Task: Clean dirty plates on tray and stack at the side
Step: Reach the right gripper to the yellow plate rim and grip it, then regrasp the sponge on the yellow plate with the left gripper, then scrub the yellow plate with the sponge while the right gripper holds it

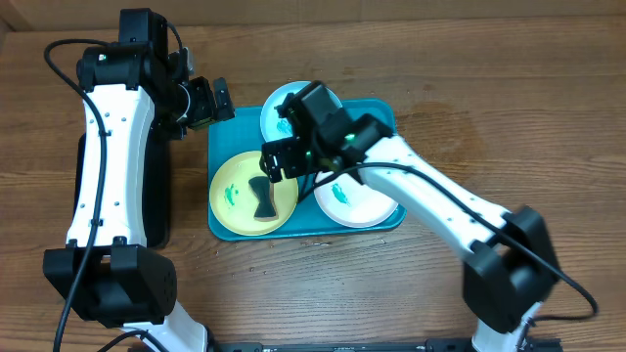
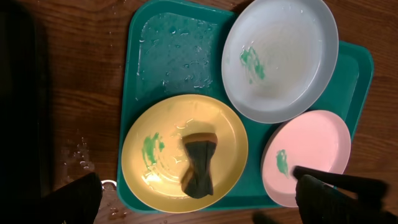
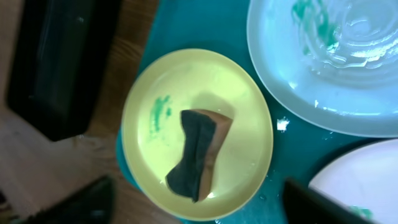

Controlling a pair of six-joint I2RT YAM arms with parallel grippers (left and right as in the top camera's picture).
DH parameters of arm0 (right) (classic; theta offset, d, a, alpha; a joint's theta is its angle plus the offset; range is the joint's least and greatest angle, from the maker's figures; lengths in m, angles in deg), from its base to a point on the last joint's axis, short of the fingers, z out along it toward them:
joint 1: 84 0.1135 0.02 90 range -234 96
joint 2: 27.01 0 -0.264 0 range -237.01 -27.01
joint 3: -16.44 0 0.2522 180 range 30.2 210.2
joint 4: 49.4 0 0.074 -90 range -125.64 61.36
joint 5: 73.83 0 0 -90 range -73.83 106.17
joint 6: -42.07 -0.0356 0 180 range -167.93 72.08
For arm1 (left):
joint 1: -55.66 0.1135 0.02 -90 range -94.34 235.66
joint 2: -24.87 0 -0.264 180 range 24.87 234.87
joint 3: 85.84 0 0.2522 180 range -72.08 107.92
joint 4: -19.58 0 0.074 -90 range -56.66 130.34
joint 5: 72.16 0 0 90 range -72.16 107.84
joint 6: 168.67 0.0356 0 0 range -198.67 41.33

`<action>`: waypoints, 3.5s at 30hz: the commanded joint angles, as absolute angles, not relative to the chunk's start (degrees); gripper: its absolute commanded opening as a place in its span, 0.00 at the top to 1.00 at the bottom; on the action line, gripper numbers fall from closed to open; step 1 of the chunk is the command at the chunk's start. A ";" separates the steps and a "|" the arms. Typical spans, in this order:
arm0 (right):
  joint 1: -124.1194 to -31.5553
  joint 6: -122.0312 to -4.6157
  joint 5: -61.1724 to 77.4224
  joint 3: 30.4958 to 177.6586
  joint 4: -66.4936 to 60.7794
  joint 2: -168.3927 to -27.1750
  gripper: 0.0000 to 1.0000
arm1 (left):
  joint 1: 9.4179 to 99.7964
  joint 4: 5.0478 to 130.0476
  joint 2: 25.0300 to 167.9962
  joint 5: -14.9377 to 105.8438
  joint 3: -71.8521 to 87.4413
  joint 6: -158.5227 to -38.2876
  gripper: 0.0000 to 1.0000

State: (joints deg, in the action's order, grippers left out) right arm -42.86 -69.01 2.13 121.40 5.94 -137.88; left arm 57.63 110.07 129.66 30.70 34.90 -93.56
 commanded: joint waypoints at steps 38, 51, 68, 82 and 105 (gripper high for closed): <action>-42.07 -71.98 8.42 122.27 5.50 -153.51 0.96 | 57.11 108.54 129.66 40.21 19.38 -85.08 0.59; -42.07 -71.98 8.42 122.95 6.49 -153.51 0.96 | 53.63 92.91 129.70 41.65 0.78 -89.37 0.42; -42.07 -71.96 8.44 122.95 6.20 -153.51 0.96 | 50.20 80.08 129.75 40.80 -6.81 -92.71 0.38; -42.07 -71.96 8.44 122.95 6.44 -153.51 0.96 | 48.56 77.92 129.75 32.84 -8.23 -97.17 0.51; -42.09 -71.96 8.59 122.95 6.60 -153.51 0.96 | 48.19 80.04 129.75 2.59 -9.45 -98.88 0.96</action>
